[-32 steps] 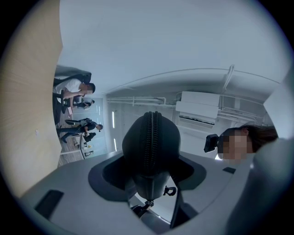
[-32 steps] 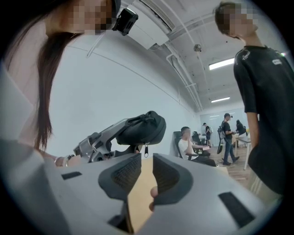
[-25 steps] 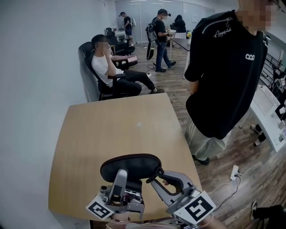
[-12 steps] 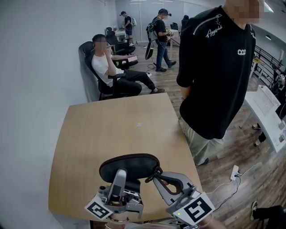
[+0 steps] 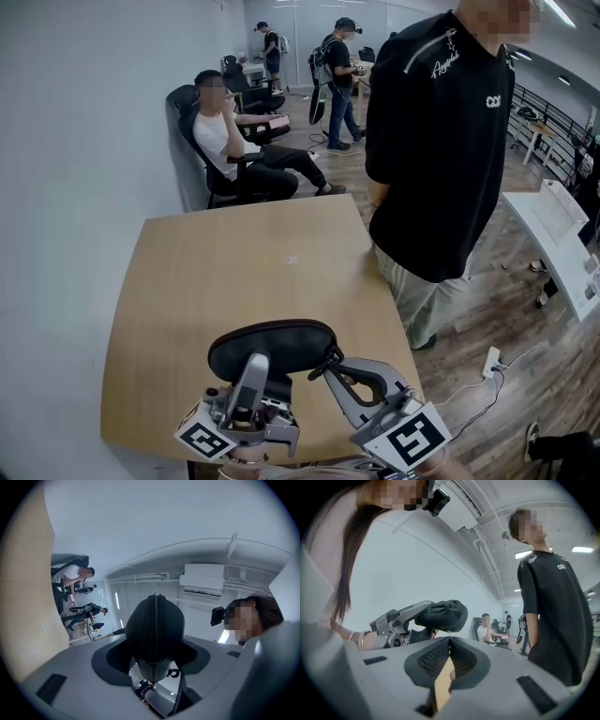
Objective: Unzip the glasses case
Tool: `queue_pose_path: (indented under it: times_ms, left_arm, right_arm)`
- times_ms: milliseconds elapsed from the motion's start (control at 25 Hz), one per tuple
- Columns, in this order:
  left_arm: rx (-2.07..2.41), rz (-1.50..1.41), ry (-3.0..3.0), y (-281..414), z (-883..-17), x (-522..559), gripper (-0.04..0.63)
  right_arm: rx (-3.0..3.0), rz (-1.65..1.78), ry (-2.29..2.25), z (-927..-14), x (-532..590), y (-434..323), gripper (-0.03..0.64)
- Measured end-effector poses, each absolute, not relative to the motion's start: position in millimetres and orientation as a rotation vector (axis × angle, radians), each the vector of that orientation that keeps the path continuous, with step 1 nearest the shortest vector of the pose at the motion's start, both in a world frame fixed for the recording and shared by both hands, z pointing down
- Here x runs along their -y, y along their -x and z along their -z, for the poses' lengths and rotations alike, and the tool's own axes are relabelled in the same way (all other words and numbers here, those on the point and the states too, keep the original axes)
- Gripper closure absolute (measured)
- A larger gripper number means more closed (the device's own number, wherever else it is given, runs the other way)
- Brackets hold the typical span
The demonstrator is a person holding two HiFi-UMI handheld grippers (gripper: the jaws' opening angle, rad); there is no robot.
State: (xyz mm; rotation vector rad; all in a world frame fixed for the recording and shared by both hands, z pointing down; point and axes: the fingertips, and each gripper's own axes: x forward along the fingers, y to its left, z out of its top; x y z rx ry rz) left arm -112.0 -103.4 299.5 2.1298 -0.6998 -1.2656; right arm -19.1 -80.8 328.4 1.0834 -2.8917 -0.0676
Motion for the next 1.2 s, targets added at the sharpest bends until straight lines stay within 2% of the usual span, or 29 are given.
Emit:
queue_pose_path:
  times_ms: [1200]
  left_arm:
    - [0.737,1.100,-2.183,106.9,-306.2,107.0,0.364]
  right_arm:
    - [2.849,0.089,-1.133,-334.9,90.0,7.2,0.601]
